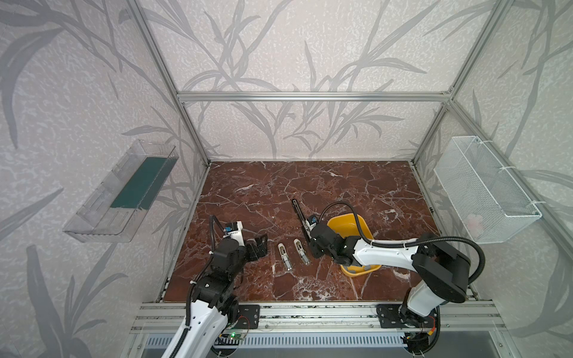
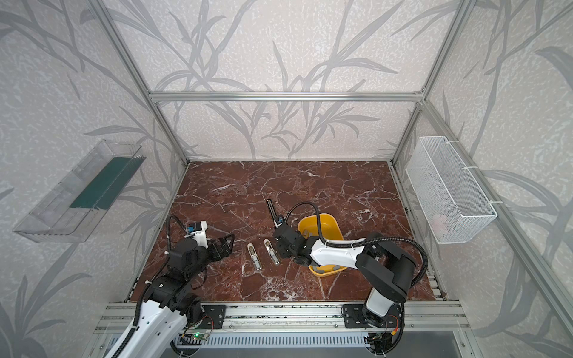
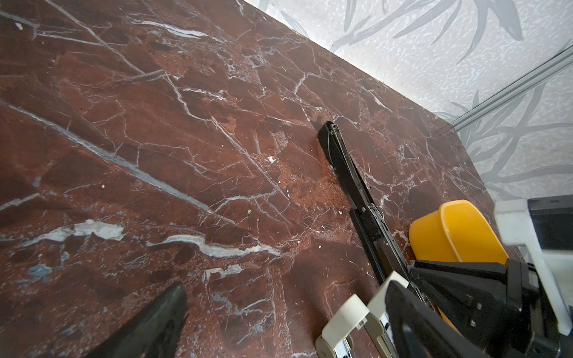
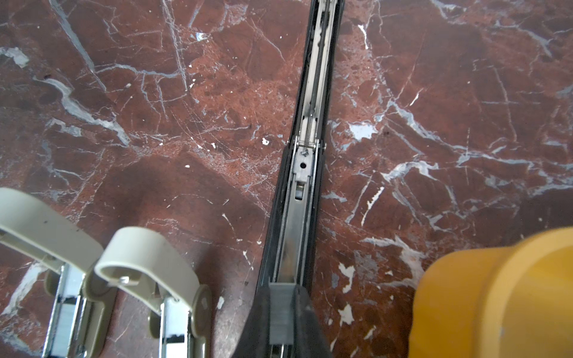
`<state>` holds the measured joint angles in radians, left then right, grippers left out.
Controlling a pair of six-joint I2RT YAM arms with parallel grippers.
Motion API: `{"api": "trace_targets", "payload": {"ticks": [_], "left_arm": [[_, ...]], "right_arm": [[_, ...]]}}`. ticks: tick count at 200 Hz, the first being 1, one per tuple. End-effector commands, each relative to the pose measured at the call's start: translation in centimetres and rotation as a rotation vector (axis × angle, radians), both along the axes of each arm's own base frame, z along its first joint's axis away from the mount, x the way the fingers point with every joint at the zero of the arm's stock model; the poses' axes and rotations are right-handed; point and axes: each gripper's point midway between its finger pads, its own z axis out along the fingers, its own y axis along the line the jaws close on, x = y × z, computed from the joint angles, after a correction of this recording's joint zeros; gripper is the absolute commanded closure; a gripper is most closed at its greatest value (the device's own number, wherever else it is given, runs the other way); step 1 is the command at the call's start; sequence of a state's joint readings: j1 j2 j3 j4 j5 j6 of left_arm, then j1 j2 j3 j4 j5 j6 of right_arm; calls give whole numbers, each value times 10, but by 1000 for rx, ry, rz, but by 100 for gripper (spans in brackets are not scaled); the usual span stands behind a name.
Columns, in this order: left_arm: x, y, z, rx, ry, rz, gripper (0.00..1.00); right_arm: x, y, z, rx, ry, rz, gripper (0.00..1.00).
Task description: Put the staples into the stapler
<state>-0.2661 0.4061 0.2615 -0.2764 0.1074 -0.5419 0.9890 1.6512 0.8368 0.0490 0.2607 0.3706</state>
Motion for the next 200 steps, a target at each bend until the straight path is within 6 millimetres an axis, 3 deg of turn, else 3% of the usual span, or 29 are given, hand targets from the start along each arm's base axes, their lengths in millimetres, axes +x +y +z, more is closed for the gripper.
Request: {"api": "trace_targets", "payload": {"ticks": [1,106,200], "left_arm": [[1,-1,2,-4,-13,-6,1],[1,-2,2,-6,-12,-7,1],[1,-2,1,-5,-11,-9,1]], "right_arm": [[5,2,2,6,-8,-18,99],[-13,-14,-6,2,66,-30,99],[-24,-19,-7,6,74,-16,83]]}}
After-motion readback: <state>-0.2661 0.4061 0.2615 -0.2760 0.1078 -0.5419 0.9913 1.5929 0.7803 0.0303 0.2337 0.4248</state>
